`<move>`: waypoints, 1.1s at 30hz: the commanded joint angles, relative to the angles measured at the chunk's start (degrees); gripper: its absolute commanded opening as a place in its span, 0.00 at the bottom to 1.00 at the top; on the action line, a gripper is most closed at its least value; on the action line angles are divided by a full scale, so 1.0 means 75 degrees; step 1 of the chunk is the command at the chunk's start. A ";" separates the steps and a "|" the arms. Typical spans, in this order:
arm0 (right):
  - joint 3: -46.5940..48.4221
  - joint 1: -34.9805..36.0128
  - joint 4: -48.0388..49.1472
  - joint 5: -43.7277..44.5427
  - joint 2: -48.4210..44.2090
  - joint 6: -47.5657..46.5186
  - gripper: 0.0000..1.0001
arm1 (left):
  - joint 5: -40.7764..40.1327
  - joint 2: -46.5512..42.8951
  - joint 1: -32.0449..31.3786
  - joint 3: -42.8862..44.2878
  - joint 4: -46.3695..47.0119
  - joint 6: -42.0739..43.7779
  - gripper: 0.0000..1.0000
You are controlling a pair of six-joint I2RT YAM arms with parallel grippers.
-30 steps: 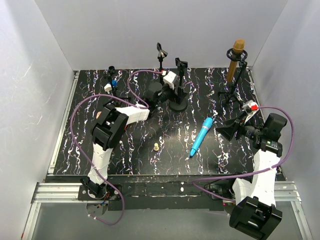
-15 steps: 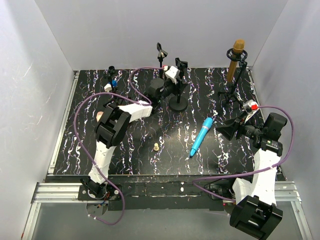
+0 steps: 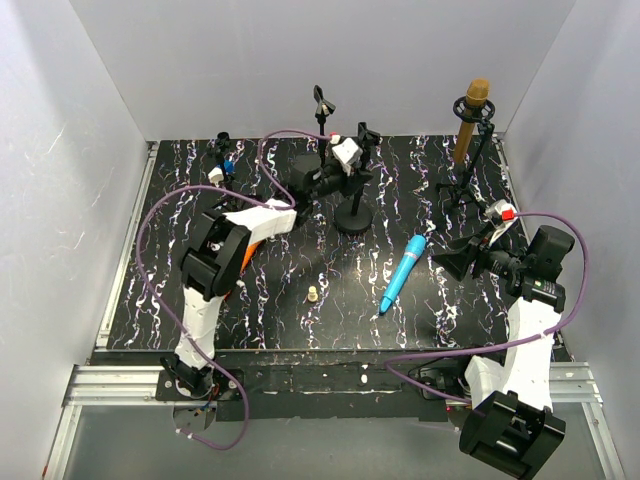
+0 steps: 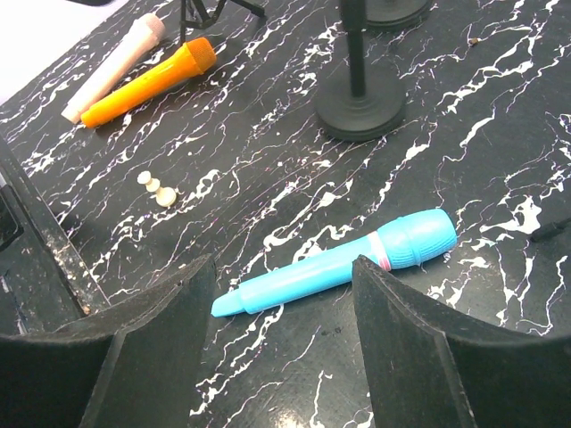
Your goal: Attach the microphones to the stand
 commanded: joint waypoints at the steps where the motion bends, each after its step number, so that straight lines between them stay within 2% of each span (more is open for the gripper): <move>1: 0.0300 -0.0009 -0.0043 0.0016 -0.0045 -0.0116 0.70 | 0.2442 -0.1817 0.0428 -0.0473 -0.0003 0.0036 0.00; 4: 0.0300 -0.0009 -0.0031 0.0004 -0.0045 -0.0127 0.70 | 0.3428 -0.2426 0.0463 -0.0965 -0.0354 0.0117 0.00; 7: 0.0289 -0.0021 -0.0031 0.0004 -0.0010 -0.0139 0.70 | 0.3980 -0.2919 0.0463 -0.1585 -0.0134 -0.0175 0.00; 14: 0.0254 -0.0044 -0.0031 0.0051 0.0002 -0.0198 0.70 | 0.4286 -0.3342 0.0323 -0.2536 0.0687 -0.0983 0.00; 17: 0.0230 -0.0068 -0.0019 0.0062 0.0002 -0.0209 0.70 | 0.4205 -0.3518 0.0008 -0.2980 0.0875 -0.1078 0.00; 22: 0.0195 -0.0114 0.0004 0.0016 0.0037 -0.0221 0.71 | 0.3842 -0.4010 -0.0579 -0.3473 0.0091 -0.0084 0.00; 29: 0.0171 -0.0138 0.0028 0.0004 0.0095 -0.0233 0.71 | 0.3608 -0.4291 -0.0743 -0.4200 0.0571 -0.0211 0.00; 33: 0.0160 -0.0150 0.0028 0.0015 0.0107 -0.0221 0.71 | 0.3338 -0.4432 -0.0837 -0.4563 0.0418 -0.0047 0.10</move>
